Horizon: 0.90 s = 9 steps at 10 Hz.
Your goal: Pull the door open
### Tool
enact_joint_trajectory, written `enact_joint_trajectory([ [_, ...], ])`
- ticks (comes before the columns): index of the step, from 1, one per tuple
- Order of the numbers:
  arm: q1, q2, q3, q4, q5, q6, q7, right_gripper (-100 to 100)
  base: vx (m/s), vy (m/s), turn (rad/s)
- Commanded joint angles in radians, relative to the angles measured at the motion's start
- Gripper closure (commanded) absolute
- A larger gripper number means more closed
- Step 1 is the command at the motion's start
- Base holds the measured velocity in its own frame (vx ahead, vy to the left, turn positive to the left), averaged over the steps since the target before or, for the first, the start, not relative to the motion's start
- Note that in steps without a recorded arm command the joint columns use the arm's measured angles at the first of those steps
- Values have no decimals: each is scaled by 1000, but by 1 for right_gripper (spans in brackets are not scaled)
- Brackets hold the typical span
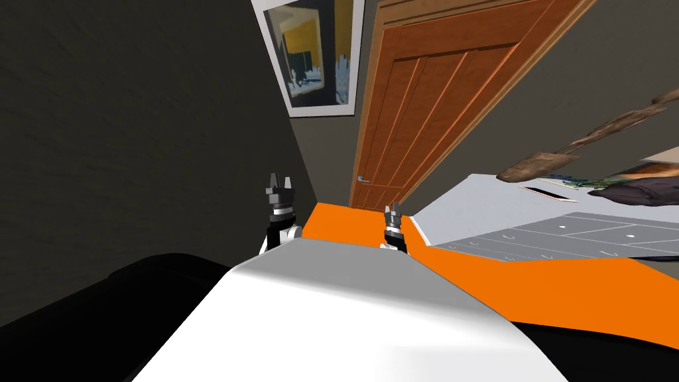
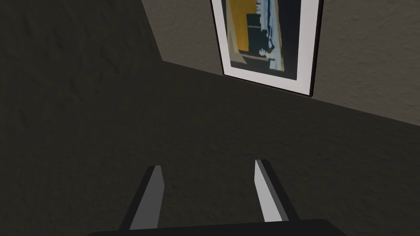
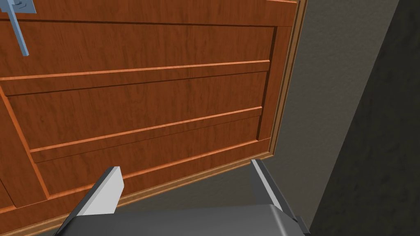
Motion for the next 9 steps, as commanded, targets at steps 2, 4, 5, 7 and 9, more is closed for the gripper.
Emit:
enact_joint_trajectory([
  [2,-15,-13,3,65,-19,-11,-2,-100,152,45,77],
  [4,-24,-20,4,103,-29,-19,-4,-100,114,22,37],
  [5,-29,-24,4,123,-34,-22,-5,-100,104,13,46],
  [7,-39,-30,5,161,-45,-29,-7,-100,104,17,54],
  [9,-49,-37,6,200,-55,-37,-8,-100,97,24,45],
])
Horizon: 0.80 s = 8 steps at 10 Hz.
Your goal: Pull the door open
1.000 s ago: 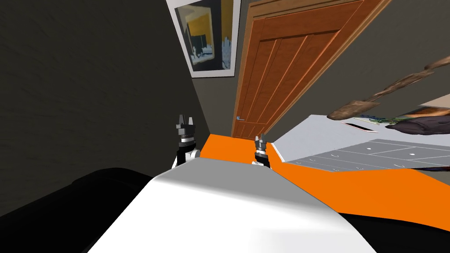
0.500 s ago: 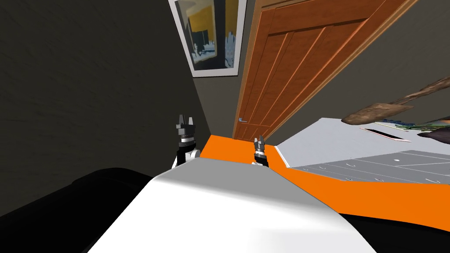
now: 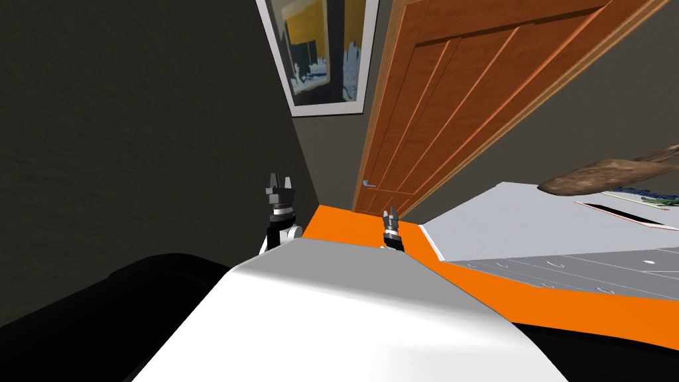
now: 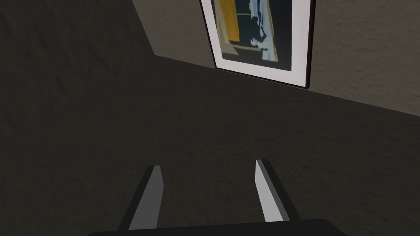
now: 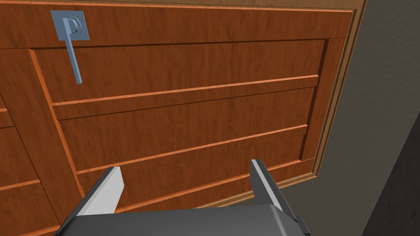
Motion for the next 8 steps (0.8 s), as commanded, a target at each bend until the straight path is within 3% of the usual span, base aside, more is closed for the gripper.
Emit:
enact_joint_trajectory([
  [1,-11,-5,1,36,-8,-8,-1,-100,102,20,37],
  [8,-45,-25,4,168,-44,-33,-7,-100,104,12,46],
])
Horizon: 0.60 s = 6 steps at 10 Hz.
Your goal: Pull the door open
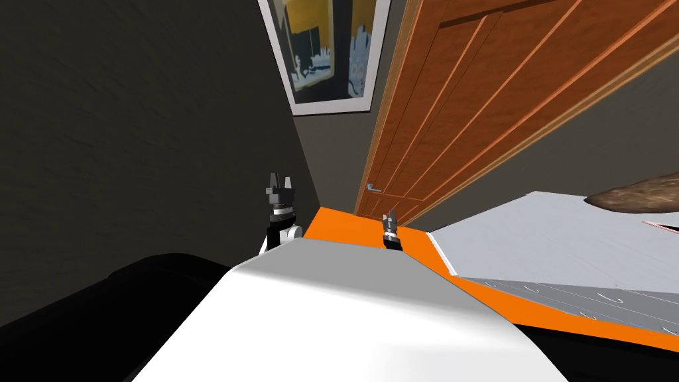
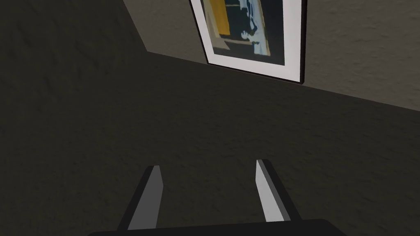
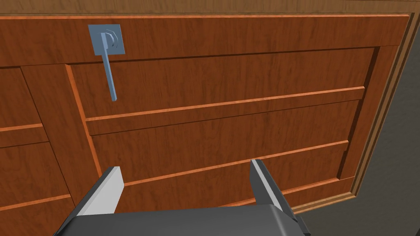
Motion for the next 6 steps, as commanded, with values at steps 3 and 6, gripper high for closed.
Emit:
enact_joint_trajectory([
  [3,-21,-13,1,83,-23,-15,-5,-100,119,16,59],
  [6,-34,-20,3,133,-37,-24,-7,-100,121,7,43],
])
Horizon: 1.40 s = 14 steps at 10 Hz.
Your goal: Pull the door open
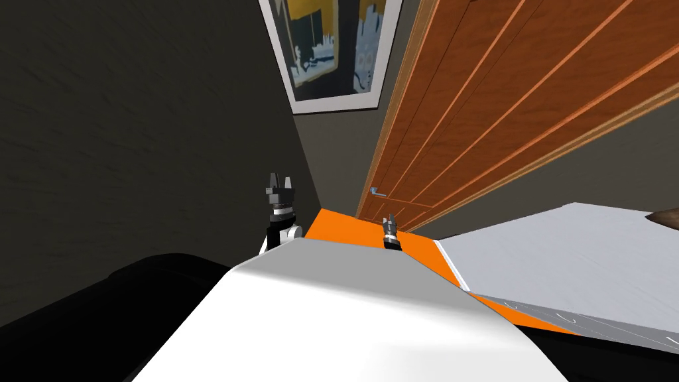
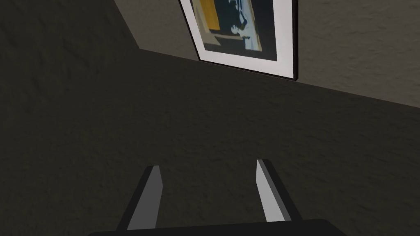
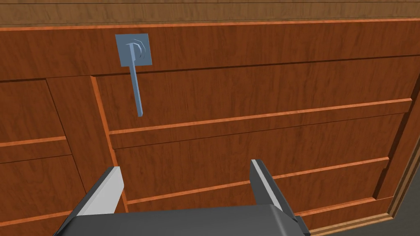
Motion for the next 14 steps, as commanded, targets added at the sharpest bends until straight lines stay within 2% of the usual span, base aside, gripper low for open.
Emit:
enact_joint_trajectory([
  [1,-14,-5,0,43,-12,-6,-1,-100,139,5,74],
  [11,-71,-32,6,269,-74,-48,-11,-100,162,0,56],
  [12,-75,-33,6,284,-78,-50,-12,-100,169,-23,47],
  [13,-67,-35,6,265,-76,-45,-13,-100,73,-12,10],
  [14,-70,-49,-7,288,-81,-55,-29,-100,119,1,133],
])
